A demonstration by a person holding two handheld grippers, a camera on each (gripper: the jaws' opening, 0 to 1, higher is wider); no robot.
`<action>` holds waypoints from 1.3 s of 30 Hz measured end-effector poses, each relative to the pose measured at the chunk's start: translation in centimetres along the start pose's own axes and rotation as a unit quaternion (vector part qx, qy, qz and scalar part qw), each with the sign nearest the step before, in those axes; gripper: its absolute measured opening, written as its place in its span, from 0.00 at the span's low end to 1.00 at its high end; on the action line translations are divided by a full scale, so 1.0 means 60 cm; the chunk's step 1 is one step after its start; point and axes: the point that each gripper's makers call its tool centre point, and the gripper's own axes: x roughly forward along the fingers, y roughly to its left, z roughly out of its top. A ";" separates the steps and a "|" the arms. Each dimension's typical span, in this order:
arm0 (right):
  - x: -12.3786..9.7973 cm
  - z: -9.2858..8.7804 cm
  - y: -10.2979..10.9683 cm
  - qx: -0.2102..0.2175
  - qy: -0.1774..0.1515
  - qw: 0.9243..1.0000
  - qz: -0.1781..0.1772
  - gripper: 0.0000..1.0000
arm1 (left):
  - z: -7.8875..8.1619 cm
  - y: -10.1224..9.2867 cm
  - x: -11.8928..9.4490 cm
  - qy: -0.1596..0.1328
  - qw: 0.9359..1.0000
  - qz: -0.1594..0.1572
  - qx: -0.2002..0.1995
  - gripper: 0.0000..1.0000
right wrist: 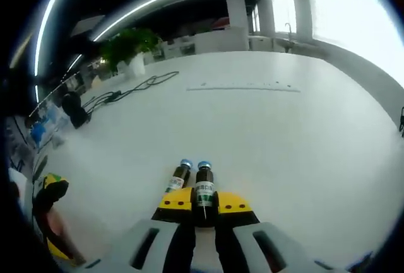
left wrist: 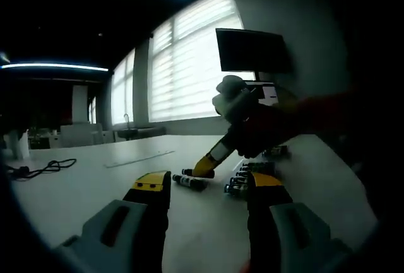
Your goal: Grip medicine bottles put into box
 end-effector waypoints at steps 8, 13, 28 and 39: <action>-0.039 0.021 -0.014 0.006 -0.026 1.000 -0.004 0.07 | -0.002 -0.001 0.001 0.004 1.000 -0.001 0.002 0.41; -0.068 0.021 -0.034 0.007 -0.037 0.999 -0.019 0.07 | -0.004 -0.002 0.001 0.008 1.000 -0.001 0.005 0.41; -0.140 -0.005 -0.102 0.033 -0.047 0.997 -0.060 0.07 | -0.005 -0.002 0.001 0.011 1.000 0.000 0.012 0.41; -0.189 -0.047 -0.145 0.041 -0.042 0.994 -0.093 0.07 | -0.008 -0.003 0.002 0.016 1.000 0.001 0.019 0.41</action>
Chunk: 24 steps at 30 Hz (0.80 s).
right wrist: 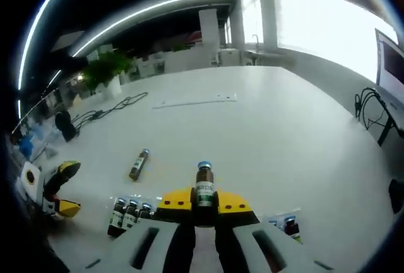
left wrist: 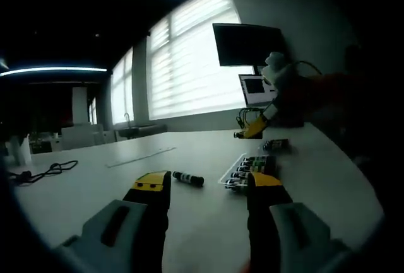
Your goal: Grip medicine bottles put into box
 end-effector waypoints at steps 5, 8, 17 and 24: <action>-0.024 -0.026 -0.017 -0.007 0.008 1.000 -0.013 0.07 | -0.001 -0.002 0.001 0.002 1.000 -0.001 0.003 0.41; -0.035 -0.042 -0.024 -0.008 0.014 1.000 -0.018 0.07 | -0.001 -0.002 0.001 0.002 1.000 -0.001 0.004 0.41; -0.045 -0.078 -0.027 -0.043 0.030 0.998 -0.038 0.07 | -0.003 -0.003 0.001 0.003 1.000 -0.001 0.007 0.41; -0.043 -0.089 -0.020 -0.069 0.034 0.996 -0.053 0.07 | -0.004 -0.004 0.001 0.005 1.000 -0.002 0.008 0.41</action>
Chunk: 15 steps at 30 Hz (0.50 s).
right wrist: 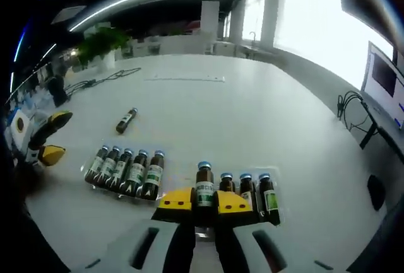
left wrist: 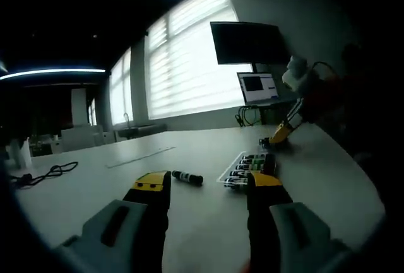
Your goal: Grip medicine bottles put into box
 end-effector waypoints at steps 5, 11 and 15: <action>0.002 -0.006 -0.001 -0.028 0.005 1.000 -0.012 0.08 | 0.000 0.000 0.000 0.000 1.000 0.000 0.000 0.41; 0.004 -0.008 -0.001 -0.033 0.009 0.999 -0.014 0.08 | 0.000 0.000 0.000 0.000 1.000 0.001 0.001 0.41; 0.004 -0.006 0.000 -0.024 0.004 1.000 -0.009 0.09 | 0.000 0.000 0.000 0.000 1.000 0.000 0.001 0.41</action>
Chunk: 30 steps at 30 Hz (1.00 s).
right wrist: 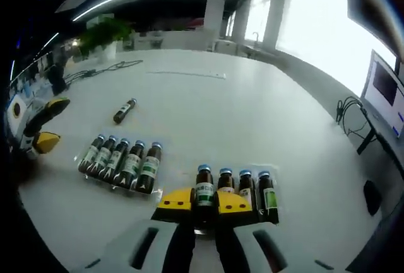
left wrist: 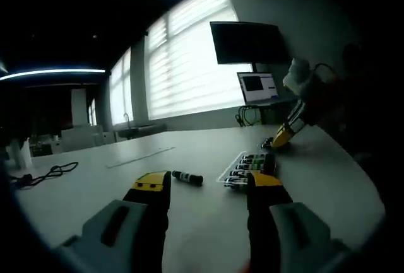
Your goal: Grip medicine bottles put into box
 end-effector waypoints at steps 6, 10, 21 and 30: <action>-0.008 0.025 -0.014 0.028 -0.033 0.999 0.001 0.11 | 0.000 0.000 0.000 0.000 1.000 0.000 0.001 0.41; -0.011 0.026 -0.017 0.045 -0.035 0.998 0.008 0.04 | 0.000 0.000 0.000 0.000 1.000 0.000 0.001 0.41; -0.012 0.009 -0.009 0.030 -0.024 0.999 0.011 0.00 | -0.001 0.000 0.000 0.001 1.000 0.000 0.002 0.41; -0.011 0.009 -0.007 0.019 -0.025 0.999 0.011 0.00 | -0.001 0.000 0.000 0.002 1.000 0.001 0.002 0.41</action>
